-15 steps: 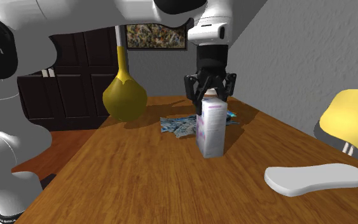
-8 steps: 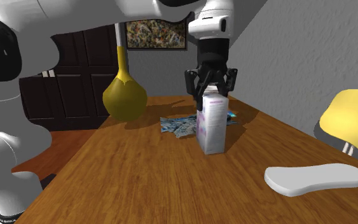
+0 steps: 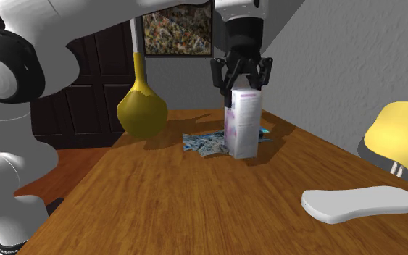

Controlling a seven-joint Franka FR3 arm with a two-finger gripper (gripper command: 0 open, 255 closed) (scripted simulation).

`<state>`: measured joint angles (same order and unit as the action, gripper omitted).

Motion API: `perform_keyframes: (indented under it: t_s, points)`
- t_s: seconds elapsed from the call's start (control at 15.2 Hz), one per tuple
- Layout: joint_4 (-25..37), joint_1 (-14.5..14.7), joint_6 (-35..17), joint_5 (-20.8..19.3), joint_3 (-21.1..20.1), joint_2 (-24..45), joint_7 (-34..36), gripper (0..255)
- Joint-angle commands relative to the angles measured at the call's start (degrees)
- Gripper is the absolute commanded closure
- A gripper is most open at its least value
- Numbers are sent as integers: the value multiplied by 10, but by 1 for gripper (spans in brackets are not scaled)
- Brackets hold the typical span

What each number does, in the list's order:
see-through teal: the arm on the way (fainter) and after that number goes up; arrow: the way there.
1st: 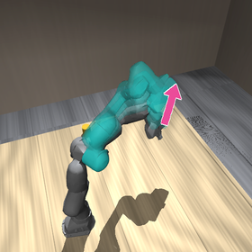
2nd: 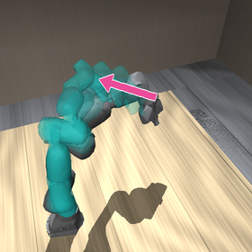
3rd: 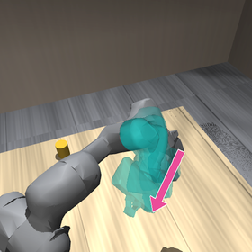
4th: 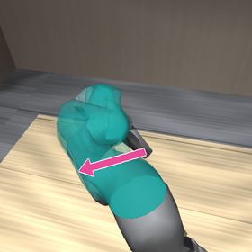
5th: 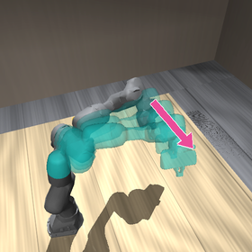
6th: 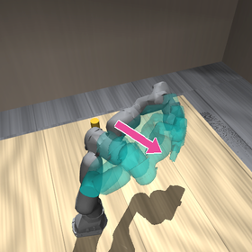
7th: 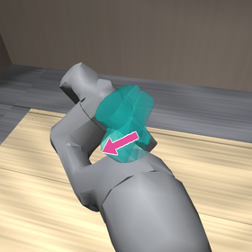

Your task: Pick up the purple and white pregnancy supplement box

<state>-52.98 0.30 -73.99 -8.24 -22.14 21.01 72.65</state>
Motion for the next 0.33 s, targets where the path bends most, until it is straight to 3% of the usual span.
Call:
perform_keyframes:
  t_s: [0.0,0.13,0.26]
  points:
    - [55,13,31,-11,0,24,2,255]
    - [132,33,73,-26,3,60,2,255]
    - [140,36,77,-27,4,63,1,255]
